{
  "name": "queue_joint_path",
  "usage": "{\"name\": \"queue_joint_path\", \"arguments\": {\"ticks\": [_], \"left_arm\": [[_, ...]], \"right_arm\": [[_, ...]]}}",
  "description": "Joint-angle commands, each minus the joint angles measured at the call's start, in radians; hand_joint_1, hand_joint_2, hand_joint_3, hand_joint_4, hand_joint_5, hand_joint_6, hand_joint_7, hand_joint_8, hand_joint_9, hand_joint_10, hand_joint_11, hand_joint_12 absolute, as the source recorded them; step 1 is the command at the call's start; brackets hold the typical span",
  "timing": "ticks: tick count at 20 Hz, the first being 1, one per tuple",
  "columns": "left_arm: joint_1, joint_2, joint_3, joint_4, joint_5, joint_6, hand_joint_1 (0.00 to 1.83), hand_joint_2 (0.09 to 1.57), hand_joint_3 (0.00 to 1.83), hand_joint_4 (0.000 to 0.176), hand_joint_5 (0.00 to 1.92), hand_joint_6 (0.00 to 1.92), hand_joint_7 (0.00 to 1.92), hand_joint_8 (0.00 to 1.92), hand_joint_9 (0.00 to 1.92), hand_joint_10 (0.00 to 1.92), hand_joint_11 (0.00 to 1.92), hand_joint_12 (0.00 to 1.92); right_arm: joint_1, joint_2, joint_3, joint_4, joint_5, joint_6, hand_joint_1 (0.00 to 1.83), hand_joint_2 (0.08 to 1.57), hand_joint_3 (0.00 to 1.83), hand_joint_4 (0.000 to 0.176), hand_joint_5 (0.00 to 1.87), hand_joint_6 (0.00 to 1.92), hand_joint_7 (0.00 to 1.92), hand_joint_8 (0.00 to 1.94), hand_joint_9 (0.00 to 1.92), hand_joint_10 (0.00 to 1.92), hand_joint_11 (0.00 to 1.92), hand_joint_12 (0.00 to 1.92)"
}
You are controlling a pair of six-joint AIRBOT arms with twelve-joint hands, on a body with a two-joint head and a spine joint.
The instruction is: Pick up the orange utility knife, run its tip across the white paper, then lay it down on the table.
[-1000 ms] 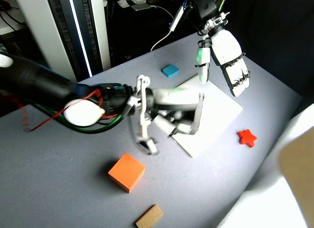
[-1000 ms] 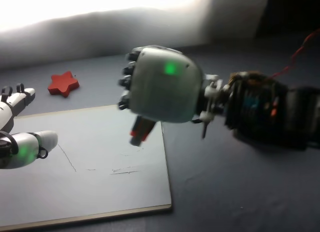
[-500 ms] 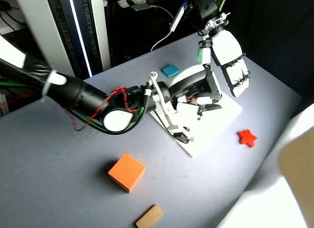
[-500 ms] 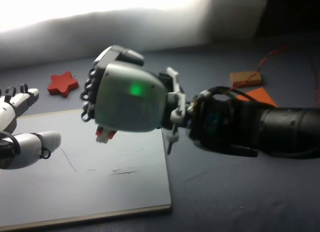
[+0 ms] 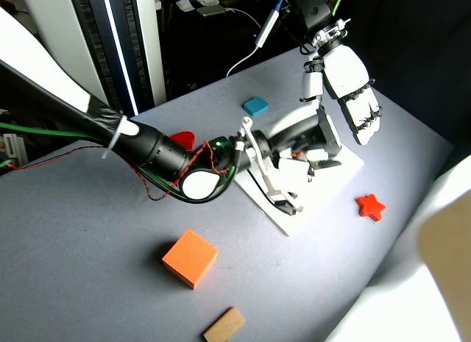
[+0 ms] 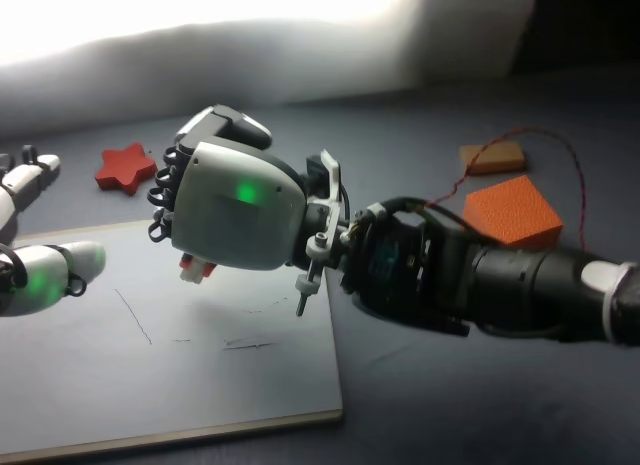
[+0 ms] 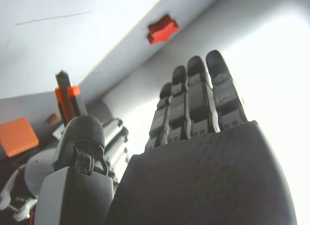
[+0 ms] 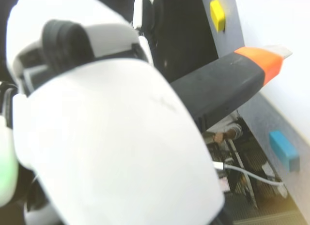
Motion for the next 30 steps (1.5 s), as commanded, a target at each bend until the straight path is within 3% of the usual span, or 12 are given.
{"name": "queue_joint_path", "arguments": {"ticks": [1,12,19,30], "left_arm": [[-0.012,0.001,0.005,0.049,-0.08,0.008,0.05,1.33,0.0,0.003,0.0,0.0,0.12,0.0,0.13,0.0,0.0,0.27],[0.004,-0.004,0.003,0.049,-0.065,0.007,0.07,1.32,0.0,0.0,0.0,0.0,0.13,0.01,0.15,0.0,0.0,0.35],[-0.001,-0.007,-0.001,0.05,-0.066,0.008,0.06,1.33,0.0,0.003,0.0,0.0,0.14,0.0,0.14,0.0,0.0,0.27],[0.002,-0.007,-0.016,0.053,-0.069,0.015,0.09,1.32,0.0,0.0,0.0,0.0,0.14,0.0,0.16,0.0,0.0,0.37]], "right_arm": [[0.004,-0.004,0.007,0.047,0.122,-0.03,1.49,1.03,0.49,0.176,1.36,1.92,1.51,1.94,1.63,1.92,1.7,1.92],[-0.047,-0.003,0.027,0.022,0.153,0.001,1.44,1.04,0.5,0.176,1.36,1.92,1.51,1.94,1.64,1.92,1.71,1.92],[-0.053,0.041,0.026,-0.035,0.202,0.032,1.48,1.03,0.51,0.176,1.38,1.92,1.55,1.94,1.65,1.92,1.71,1.92],[-0.047,0.168,-0.146,-0.076,0.185,0.032,1.49,1.02,0.5,0.176,1.39,1.92,1.54,1.94,1.66,1.92,1.72,1.92]]}}
